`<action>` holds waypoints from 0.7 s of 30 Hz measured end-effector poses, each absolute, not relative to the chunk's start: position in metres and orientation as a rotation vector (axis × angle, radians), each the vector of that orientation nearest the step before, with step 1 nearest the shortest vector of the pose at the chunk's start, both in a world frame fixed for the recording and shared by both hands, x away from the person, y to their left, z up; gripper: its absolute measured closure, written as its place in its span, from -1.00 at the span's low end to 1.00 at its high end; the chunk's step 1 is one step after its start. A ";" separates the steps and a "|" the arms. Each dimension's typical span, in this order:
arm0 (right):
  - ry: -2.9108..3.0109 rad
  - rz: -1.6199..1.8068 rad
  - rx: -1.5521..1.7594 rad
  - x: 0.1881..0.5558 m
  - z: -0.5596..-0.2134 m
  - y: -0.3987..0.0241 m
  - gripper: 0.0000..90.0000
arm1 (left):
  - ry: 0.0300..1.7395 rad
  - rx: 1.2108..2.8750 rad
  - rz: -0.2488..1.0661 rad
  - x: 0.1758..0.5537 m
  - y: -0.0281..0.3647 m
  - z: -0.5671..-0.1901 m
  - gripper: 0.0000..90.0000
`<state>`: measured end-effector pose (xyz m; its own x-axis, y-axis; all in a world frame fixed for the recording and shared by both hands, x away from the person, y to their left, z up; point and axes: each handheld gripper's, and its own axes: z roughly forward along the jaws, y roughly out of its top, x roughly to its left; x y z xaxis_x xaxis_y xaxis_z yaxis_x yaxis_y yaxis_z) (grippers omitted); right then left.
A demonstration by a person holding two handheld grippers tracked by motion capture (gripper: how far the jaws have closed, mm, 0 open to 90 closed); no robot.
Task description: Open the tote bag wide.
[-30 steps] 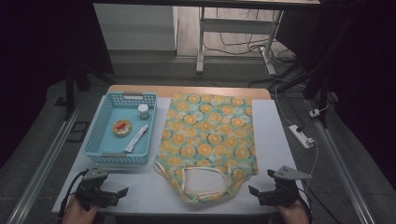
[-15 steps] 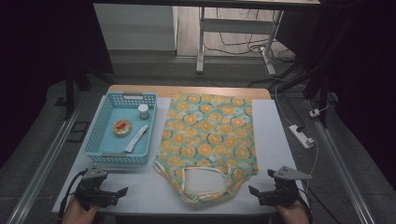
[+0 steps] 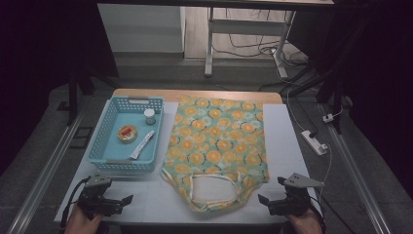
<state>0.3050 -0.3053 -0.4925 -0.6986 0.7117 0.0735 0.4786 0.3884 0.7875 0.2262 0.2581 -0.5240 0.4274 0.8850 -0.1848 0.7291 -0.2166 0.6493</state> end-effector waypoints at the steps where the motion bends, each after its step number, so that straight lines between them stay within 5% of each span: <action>1: 2.376 1.208 1.044 0.305 -0.492 -0.305 -1.00 | 1.359 2.004 0.294 0.226 0.258 -0.524 -1.00; 21: 2.515 1.275 0.873 0.299 -0.483 -0.263 -1.00 | 1.362 1.998 0.282 0.227 0.260 -0.524 -1.00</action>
<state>0.2992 -0.2632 -0.4833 -0.8086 0.5811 0.0917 0.4175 0.4570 0.7854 0.2270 0.2595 -0.5243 0.4253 0.8835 -0.1962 0.7332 -0.2093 0.6470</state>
